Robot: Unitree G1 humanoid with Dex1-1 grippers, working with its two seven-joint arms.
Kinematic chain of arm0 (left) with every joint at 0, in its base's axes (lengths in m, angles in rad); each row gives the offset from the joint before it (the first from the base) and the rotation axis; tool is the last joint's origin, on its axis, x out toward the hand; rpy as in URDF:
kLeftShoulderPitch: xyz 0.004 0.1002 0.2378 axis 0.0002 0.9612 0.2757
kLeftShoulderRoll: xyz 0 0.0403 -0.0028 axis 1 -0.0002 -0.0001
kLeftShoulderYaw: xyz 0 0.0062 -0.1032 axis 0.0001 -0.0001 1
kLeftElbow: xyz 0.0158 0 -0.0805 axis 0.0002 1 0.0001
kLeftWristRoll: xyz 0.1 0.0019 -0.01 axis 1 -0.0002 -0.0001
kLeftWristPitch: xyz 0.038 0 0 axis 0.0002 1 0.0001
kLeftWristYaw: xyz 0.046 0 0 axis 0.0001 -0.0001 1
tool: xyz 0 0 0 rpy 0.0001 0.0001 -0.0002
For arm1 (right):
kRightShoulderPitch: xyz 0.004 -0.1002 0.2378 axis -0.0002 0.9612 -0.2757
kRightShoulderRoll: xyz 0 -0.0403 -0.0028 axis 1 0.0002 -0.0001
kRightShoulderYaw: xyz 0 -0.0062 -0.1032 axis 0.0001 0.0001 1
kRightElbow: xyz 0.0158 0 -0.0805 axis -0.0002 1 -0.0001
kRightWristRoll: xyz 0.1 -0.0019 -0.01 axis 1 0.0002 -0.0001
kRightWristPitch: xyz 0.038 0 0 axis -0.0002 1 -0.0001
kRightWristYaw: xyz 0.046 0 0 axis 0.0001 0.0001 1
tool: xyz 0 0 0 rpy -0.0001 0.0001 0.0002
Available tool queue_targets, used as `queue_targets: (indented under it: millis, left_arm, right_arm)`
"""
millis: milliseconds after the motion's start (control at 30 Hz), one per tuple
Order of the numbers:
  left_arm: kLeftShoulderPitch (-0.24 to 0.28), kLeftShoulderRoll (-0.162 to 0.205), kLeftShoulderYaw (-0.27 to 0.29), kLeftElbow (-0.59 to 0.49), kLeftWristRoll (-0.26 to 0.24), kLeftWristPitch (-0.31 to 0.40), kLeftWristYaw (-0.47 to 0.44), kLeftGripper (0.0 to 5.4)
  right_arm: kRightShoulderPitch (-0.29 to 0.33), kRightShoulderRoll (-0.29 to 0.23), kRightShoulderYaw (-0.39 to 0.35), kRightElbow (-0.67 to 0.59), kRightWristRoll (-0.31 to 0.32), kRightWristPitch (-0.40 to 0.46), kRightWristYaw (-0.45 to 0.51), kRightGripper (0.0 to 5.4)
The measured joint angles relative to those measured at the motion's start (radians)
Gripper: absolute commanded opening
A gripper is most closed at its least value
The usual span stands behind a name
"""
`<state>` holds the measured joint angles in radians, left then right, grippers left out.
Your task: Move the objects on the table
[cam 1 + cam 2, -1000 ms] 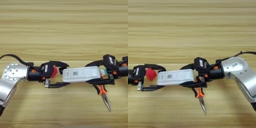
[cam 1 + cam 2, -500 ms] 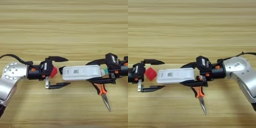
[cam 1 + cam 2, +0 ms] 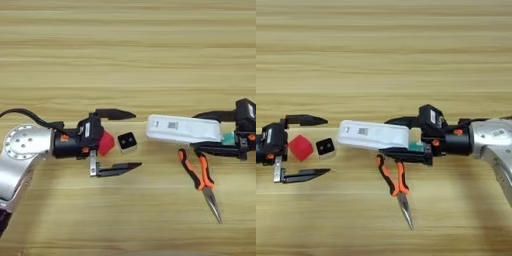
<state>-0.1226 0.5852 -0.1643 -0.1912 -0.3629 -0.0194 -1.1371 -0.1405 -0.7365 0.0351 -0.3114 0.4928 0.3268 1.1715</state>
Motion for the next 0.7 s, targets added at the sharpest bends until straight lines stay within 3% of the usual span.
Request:
queue_targets:
  millis: [200, 400, 533, 567, 600, 700]
  left_arm:
    - [0.007, -0.097, 0.039, -0.028, -0.032, 0.013, 0.143, 5.40]
    - [0.027, -0.259, 0.040, -0.058, 0.013, 0.041, 0.412, 5.40]
    - [0.024, -0.377, 0.042, -0.037, 0.135, 0.048, 0.654, 5.40]
    - [0.023, -0.385, 0.042, -0.033, 0.143, 0.050, 0.669, 5.40]
    - [0.012, -0.429, 0.044, 0.001, 0.216, 0.051, 0.780, 5.40]
    - [-0.020, -0.463, 0.059, 0.061, 0.312, 0.043, 0.911, 5.40]
  right_arm:
    - [0.069, 0.008, -0.068, 0.002, 0.014, -0.036, -0.020, 2.91]
    - [0.131, 0.031, -0.128, 0.001, 0.031, -0.075, -0.052, 2.91]
    - [0.162, 0.048, -0.150, -0.004, 0.041, -0.099, -0.074, 2.91]
    - [0.164, 0.049, -0.151, -0.004, 0.041, -0.100, -0.075, 2.91]
    - [0.176, 0.056, -0.158, -0.004, 0.042, -0.106, -0.082, 2.91]
    - [0.191, 0.071, -0.163, -0.005, 0.042, -0.124, -0.100, 2.91]
